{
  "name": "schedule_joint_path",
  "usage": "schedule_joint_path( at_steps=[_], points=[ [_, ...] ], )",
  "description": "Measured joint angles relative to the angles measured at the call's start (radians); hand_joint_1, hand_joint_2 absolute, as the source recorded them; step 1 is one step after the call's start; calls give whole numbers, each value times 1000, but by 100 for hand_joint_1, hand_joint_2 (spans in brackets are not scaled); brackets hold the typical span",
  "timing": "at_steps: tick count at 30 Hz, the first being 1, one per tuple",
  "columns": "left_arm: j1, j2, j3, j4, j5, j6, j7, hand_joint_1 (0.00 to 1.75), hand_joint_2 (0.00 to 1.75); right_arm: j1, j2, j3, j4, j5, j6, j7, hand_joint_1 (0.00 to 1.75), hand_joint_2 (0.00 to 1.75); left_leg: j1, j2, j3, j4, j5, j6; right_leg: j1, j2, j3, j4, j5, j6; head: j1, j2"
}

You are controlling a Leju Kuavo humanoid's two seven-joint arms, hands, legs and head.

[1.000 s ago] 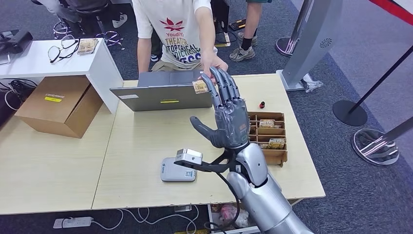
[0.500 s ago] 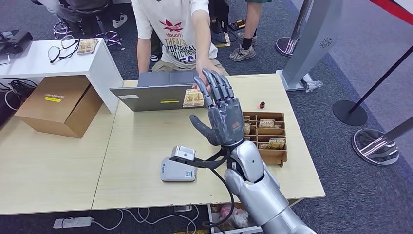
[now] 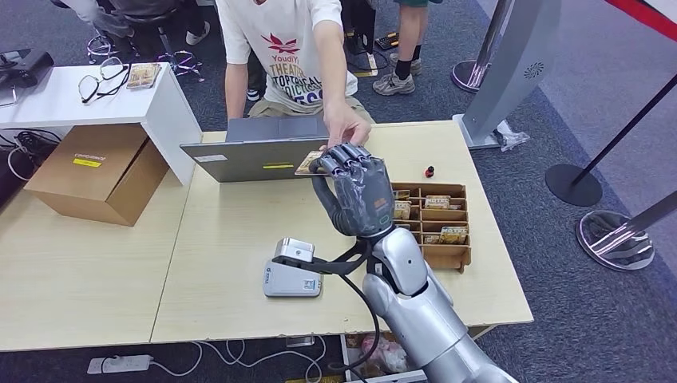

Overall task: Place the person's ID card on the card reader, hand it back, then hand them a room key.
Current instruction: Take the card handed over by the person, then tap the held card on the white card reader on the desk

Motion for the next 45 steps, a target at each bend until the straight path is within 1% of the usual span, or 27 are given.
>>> schedule_joint_path(
  at_steps=[4,15,18,22,28,32,34,36,38,39,42,45],
  points=[
    [0,0,0,0,0,1,0,0,0,-1,1,0,0,2,0,0,134,175,0,0,0,0,0,0,0,0,0,0,0,0,0,0],
    [0,0,3,0,-5,4,-1,0,0,-1,1,-3,-1,2,0,4,145,175,0,0,0,0,0,0,0,0,0,0,0,0,0,0],
    [0,0,5,0,-7,5,-1,0,0,-1,1,-3,0,-18,0,3,148,175,0,0,0,0,0,0,0,0,0,0,0,0,0,0],
    [0,-1,7,0,-8,7,-3,0,0,-1,1,-2,0,-110,0,-6,148,175,0,0,0,0,0,0,0,0,0,0,0,0,0,0],
    [0,-1,7,0,-18,6,-3,0,0,-4,-6,28,-17,-312,14,1,144,175,0,0,0,0,0,0,0,0,0,0,0,0,0,0],
    [0,-1,7,0,-21,5,-4,0,0,-5,-18,51,-58,-442,76,1,147,175,0,0,0,0,0,0,0,0,0,0,0,0,0,0],
    [0,-1,7,0,-23,4,-4,0,0,-5,-24,57,-80,-541,143,-4,151,175,0,0,0,0,0,0,0,0,0,0,0,0,0,0],
    [0,-1,7,0,-26,2,-5,0,0,-5,-30,61,-102,-654,227,-7,161,175,0,0,0,0,0,0,0,0,0,0,0,0,0,0],
    [0,-1,7,0,-29,-2,-5,0,0,-5,-35,63,-117,-740,296,-7,171,175,0,0,0,0,0,0,0,0,0,0,0,0,0,0],
    [0,-1,7,0,-31,-4,-5,0,0,-5,-37,64,-122,-774,325,-7,174,175,0,0,0,0,0,0,0,0,0,0,0,0,0,0],
    [-1,0,7,0,-36,-11,-5,0,0,-3,-42,66,-128,-849,400,-5,175,175,0,0,0,0,0,0,0,0,0,0,0,0,0,0],
    [-1,0,7,0,-38,-17,-4,0,0,0,-46,74,-123,-882,447,-3,175,175,0,0,0,0,0,0,0,0,0,0,0,0,0,0]
  ],
)
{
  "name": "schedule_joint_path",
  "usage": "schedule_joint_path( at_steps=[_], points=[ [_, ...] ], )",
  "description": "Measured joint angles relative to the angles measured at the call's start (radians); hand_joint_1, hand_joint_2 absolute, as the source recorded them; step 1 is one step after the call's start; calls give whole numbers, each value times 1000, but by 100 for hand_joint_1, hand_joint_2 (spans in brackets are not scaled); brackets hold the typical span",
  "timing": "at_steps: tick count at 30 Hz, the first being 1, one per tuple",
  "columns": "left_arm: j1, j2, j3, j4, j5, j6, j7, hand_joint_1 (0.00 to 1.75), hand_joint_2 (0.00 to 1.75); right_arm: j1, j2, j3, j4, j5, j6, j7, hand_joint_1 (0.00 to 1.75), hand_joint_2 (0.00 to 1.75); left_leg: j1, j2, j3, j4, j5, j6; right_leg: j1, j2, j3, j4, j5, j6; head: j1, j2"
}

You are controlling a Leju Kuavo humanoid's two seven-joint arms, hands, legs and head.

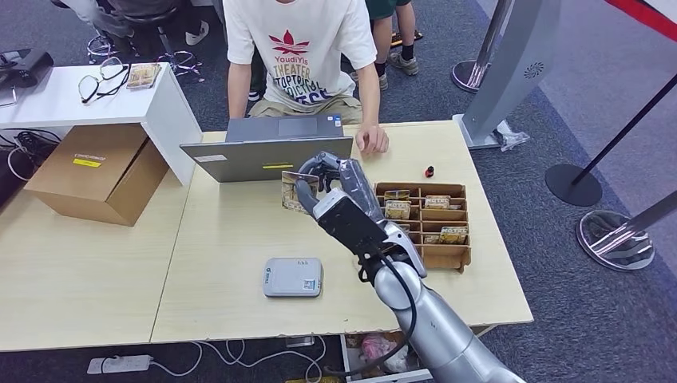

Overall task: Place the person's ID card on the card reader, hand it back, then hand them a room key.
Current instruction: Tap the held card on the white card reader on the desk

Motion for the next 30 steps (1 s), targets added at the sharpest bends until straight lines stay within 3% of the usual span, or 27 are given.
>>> schedule_joint_path(
  at_steps=[12,30],
  points=[
    [-10,0,0,0,-19,-20,19,0,0,2,-5,53,121,-43,64,-6,175,175,0,0,0,0,0,0,0,0,0,0,0,0,0,0],
    [-19,5,0,0,-24,-29,17,0,0,-47,1,147,427,-70,65,-47,175,175,0,0,0,0,0,0,0,0,0,0,0,0,0,0]
  ],
)
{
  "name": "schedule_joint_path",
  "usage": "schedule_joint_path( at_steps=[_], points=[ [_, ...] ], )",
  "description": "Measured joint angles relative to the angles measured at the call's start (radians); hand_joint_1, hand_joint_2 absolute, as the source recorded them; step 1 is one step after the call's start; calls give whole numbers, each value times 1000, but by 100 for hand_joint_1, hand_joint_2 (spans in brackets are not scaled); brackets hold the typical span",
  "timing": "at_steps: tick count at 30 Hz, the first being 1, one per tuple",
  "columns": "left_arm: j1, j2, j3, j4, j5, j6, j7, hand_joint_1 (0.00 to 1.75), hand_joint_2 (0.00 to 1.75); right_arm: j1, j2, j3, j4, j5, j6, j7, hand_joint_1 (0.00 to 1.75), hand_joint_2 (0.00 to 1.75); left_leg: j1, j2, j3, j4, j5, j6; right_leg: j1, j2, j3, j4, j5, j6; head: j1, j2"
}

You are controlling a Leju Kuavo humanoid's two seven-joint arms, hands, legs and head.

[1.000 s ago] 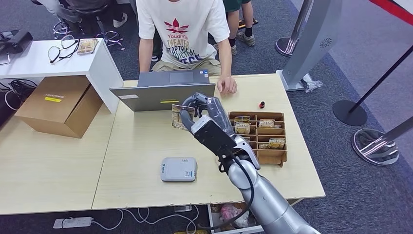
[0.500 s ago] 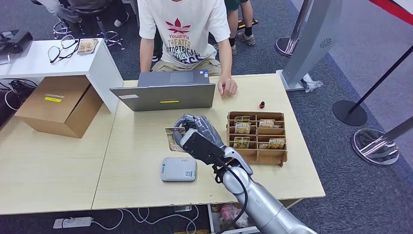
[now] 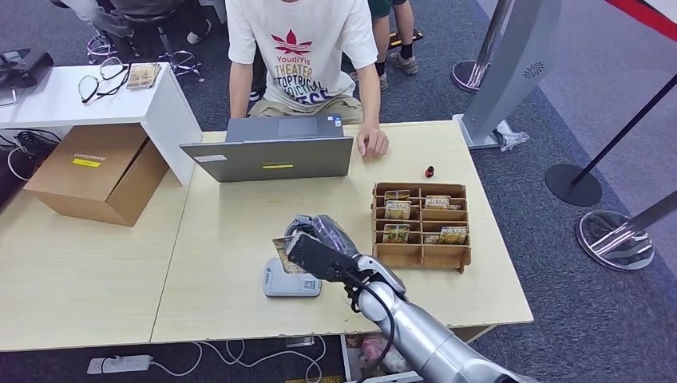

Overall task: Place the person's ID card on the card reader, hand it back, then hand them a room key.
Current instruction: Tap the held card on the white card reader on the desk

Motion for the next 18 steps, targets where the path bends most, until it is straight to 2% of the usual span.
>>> schedule_joint_path(
  at_steps=[18],
  points=[
    [-13,4,-2,0,-16,-16,9,0,0,-39,14,78,256,-21,1,-21,175,175,0,0,0,0,0,0,0,0,0,0,0,0,0,0]
  ],
)
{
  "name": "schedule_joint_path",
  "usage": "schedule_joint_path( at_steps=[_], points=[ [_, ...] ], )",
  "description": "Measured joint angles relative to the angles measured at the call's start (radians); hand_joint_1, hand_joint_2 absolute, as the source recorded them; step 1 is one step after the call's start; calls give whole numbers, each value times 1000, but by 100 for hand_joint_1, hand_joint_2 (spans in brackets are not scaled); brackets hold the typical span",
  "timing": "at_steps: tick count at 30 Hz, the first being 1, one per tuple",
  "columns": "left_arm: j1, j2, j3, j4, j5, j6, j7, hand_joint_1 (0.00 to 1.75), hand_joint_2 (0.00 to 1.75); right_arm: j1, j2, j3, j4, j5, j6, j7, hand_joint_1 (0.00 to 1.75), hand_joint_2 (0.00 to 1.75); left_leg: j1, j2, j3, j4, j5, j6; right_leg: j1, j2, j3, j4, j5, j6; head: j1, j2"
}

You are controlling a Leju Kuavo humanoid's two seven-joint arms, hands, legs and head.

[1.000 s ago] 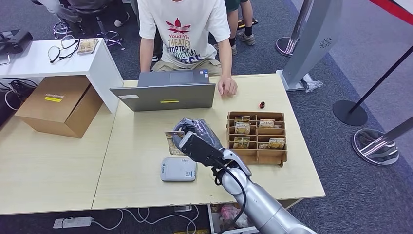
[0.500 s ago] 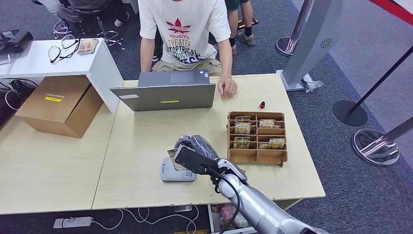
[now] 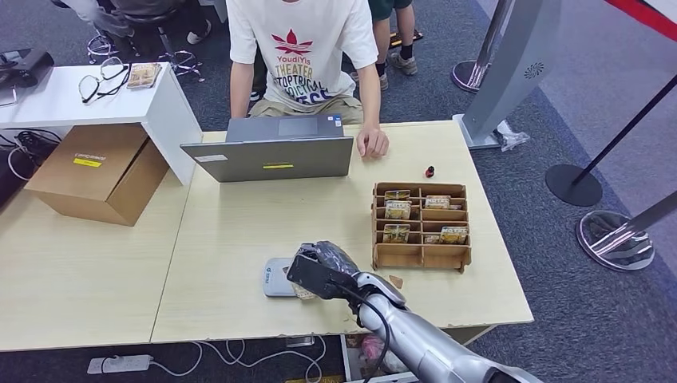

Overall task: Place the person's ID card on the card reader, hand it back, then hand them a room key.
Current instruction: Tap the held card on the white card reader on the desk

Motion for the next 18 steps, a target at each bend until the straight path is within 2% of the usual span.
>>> schedule_joint_path(
  at_steps=[18],
  points=[
    [-7,1,-20,0,-12,-8,15,0,0,-52,0,-7,135,-53,-3,17,175,175,0,0,0,0,0,0,0,0,0,0,0,0,0,0]
  ],
)
